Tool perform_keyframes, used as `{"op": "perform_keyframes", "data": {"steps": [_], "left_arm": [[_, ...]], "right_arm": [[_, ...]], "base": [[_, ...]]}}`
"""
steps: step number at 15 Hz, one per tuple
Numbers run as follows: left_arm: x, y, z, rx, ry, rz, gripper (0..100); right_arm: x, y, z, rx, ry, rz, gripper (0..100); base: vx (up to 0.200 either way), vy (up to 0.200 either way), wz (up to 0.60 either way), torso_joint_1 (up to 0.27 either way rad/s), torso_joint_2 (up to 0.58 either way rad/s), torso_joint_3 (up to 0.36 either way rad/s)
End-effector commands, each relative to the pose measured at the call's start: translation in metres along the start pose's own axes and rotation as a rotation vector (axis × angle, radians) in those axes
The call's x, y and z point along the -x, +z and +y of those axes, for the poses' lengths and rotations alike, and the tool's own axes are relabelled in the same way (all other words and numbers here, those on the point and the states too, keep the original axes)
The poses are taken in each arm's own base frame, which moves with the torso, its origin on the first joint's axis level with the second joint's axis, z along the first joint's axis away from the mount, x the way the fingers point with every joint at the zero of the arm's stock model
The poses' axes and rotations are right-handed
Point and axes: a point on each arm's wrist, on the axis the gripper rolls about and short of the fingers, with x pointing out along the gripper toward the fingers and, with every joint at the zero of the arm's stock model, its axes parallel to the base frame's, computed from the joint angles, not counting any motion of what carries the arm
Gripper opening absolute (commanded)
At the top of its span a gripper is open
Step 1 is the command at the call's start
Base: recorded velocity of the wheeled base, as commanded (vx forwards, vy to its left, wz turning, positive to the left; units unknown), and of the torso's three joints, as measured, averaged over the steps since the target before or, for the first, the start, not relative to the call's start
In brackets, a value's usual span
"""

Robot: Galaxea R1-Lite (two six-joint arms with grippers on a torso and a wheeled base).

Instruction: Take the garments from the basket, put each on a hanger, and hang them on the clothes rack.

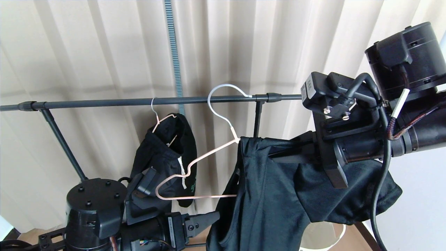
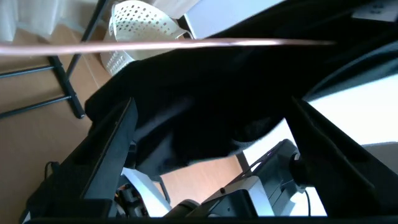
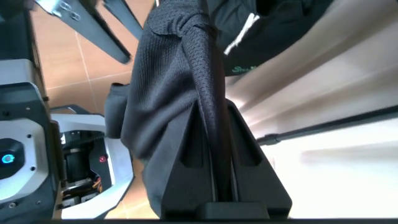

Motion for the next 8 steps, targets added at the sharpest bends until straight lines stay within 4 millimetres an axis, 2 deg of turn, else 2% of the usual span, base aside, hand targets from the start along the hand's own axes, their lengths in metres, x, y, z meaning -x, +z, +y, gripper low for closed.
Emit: {"op": "perform_keyframes", "data": {"steps": [1,8], "left_arm": [[-0.0015,-0.0021,-0.0008,-0.004,0.003,0.007,100],[-0.0035,-0.0059,-0.0043,-0.033,0.028,-0.006,100]], "right_arm": [[0.0006,0.0021,0.0034,0.009,0.007,-0.006,0],[-0.0028,0.0056,0.0102,0.024,0.035,-0.011,0]], "base": [[0.0,0.0,0.0,0.0,0.0,0.0],[0.0,0.0,0.0,0.0,0.0,0.0]]}}
